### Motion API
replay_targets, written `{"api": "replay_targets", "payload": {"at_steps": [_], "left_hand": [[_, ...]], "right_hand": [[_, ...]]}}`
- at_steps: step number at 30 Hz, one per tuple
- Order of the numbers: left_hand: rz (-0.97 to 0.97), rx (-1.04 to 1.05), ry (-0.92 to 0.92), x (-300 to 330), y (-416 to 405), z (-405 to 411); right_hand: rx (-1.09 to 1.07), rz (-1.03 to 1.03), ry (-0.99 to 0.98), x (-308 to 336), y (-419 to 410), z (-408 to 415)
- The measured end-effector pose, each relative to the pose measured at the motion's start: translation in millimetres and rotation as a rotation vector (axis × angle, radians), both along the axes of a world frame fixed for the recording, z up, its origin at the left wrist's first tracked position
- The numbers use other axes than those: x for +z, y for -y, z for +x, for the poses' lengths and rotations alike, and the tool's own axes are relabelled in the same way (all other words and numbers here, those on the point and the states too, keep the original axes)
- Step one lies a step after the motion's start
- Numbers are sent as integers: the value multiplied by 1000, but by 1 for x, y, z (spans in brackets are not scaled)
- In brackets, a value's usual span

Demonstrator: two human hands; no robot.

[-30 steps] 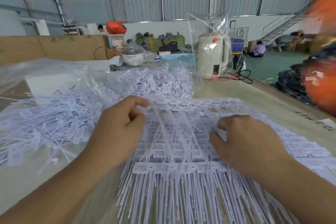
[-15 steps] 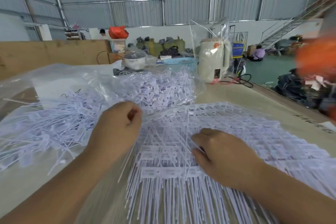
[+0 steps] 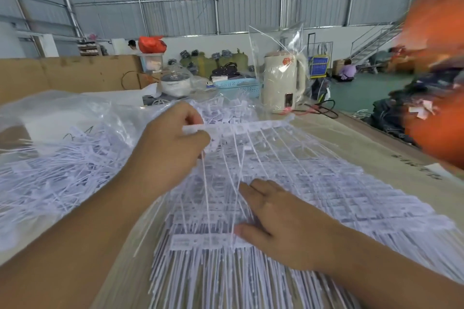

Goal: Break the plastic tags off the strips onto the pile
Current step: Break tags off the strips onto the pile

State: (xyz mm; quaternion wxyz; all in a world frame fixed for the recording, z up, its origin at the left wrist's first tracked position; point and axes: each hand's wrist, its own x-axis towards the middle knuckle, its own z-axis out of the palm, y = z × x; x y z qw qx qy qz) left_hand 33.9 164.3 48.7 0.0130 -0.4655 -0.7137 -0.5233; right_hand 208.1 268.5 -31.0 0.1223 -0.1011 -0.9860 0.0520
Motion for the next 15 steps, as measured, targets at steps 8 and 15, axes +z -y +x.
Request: {"api": "replay_targets", "payload": {"at_steps": [8,15], "left_hand": [[518,-289,953,-4,43,-6],[732,-565,1296,-1,70,-23]], "right_hand": [[-21,-10,-380,17,13,8],[-21,165,-447,21,20,10]]}}
